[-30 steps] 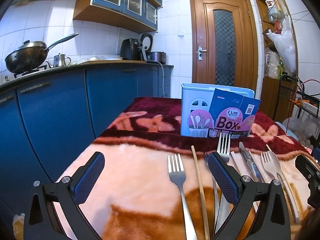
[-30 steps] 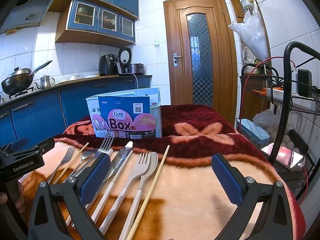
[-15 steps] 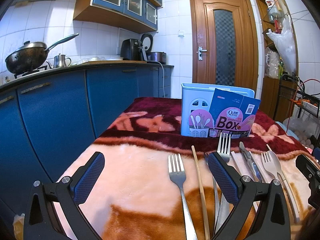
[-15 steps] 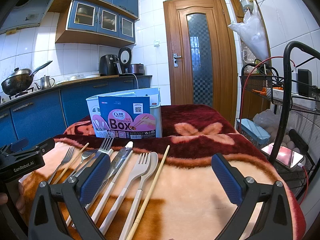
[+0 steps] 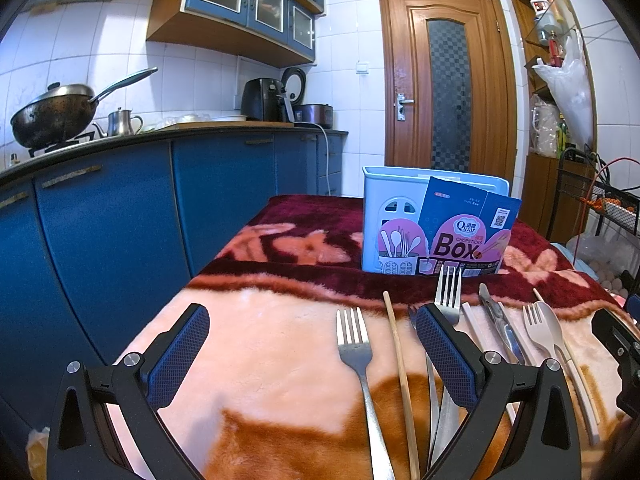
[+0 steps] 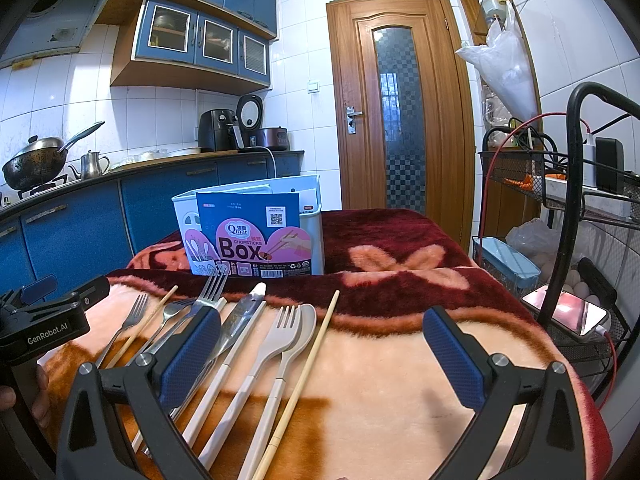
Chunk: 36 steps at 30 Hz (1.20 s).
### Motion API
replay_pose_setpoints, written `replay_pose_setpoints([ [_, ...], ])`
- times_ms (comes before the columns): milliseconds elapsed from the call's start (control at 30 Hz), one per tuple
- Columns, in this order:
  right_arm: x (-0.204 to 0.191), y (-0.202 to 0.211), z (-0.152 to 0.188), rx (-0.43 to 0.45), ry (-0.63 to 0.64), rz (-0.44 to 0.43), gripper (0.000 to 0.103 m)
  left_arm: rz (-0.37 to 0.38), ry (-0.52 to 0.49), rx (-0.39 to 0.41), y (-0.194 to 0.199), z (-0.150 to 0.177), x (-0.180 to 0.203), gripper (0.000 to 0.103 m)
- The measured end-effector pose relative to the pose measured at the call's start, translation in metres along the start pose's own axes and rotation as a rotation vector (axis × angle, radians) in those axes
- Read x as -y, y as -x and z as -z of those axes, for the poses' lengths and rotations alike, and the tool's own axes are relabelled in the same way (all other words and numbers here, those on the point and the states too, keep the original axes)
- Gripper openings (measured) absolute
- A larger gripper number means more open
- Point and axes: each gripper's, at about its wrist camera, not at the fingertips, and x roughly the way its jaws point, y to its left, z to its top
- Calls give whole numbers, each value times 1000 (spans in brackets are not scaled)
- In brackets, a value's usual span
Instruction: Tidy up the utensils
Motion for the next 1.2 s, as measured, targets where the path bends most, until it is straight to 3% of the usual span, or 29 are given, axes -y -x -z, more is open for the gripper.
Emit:
replay_pose_setpoints([
  [667,3,-1,-1,-9,-21,-9,103,-4,3,-11,-1,0,-2,103],
  [967,9,-8,-15,-121,-41,-65,103,7,-61,-97,-2,-7,-3,103],
  [1200,11,-20,-38,-293,75,-36,103,36,-97,-192,-4,-25,-10,103],
])
